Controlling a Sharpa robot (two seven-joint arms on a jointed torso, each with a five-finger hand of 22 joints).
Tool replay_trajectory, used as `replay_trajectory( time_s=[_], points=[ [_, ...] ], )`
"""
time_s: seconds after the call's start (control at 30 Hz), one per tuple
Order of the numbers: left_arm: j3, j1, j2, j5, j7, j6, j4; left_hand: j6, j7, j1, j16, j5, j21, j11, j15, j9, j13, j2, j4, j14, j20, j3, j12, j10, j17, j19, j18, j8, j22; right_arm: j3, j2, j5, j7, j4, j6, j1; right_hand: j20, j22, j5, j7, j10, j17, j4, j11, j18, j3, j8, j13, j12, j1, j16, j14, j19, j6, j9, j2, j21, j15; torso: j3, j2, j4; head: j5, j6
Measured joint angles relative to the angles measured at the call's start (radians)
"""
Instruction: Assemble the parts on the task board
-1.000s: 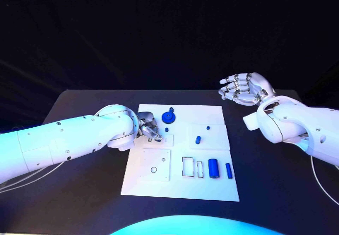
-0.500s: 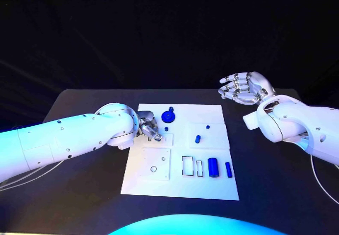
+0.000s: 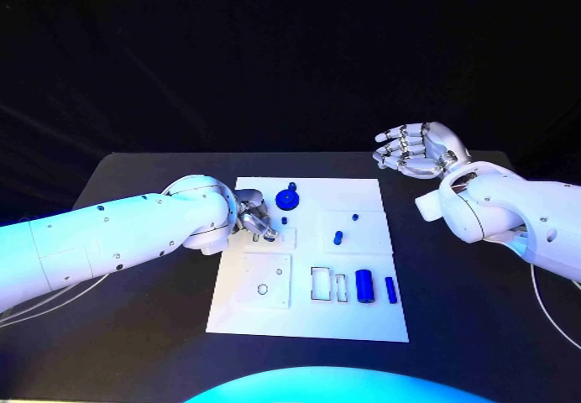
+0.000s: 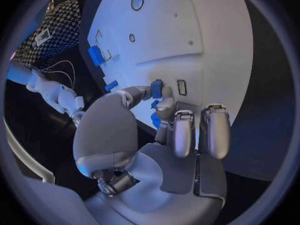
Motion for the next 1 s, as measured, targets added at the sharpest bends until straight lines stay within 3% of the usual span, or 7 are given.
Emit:
replay_trajectory(
  time_s=[0.73,0.83,1.0],
  points=[
    [0.000,0.001,0.008,-0.001,-0.001,0.007,-0.012,0.018,-0.007,-0.019,0.000,-0.008,0.000,-0.003,-0.003,0.022,0.005,0.010,-0.046,0.003,-0.004,-0.046,-0.005,-0.003,0.000,0.004,0.000,-0.011,0.000,0.000,0.000,-0.001,-0.009,0.000,0.003,0.000,0.002,-0.008,0.000,0.004,0.010,-0.009,-0.004,-0.001,0.000,0.004,-0.004,-0.007,-0.008,-0.015,-0.018,0.003,0.013,0.011,-0.006,-0.006,0.000,0.003,-0.0012,-0.001,0.0005,-0.003,-0.007],
    [0.000,0.001,0.010,-0.002,-0.001,0.009,-0.014,0.025,-0.014,-0.020,0.000,-0.008,0.000,-0.003,-0.003,0.057,0.005,0.008,-0.036,0.003,-0.004,-0.070,-0.005,-0.003,0.000,0.004,0.000,-0.016,0.000,0.000,0.000,-0.001,-0.009,0.000,0.003,0.000,0.002,-0.010,0.000,0.004,0.010,-0.009,-0.004,-0.001,0.000,0.004,-0.004,-0.007,-0.008,-0.015,-0.019,0.003,0.013,0.011,-0.007,-0.006,0.000,0.003,-0.0011,-0.001,0.0000,-0.004,-0.006],
    [-0.001,0.001,0.011,-0.003,-0.001,0.011,-0.015,0.045,-0.028,-0.020,0.000,-0.013,0.000,-0.003,-0.003,0.068,0.006,0.008,-0.020,0.003,-0.004,-0.099,-0.005,-0.003,0.000,0.003,0.000,-0.017,0.000,0.000,0.000,-0.001,-0.010,0.000,0.003,0.000,0.002,-0.010,0.000,0.004,0.010,-0.011,-0.004,-0.001,0.000,0.004,-0.004,-0.007,-0.008,-0.015,-0.019,0.003,0.013,0.011,-0.007,-0.006,0.000,0.003,-0.0007,0.000,-0.0001,-0.004,-0.005]
  ],
)
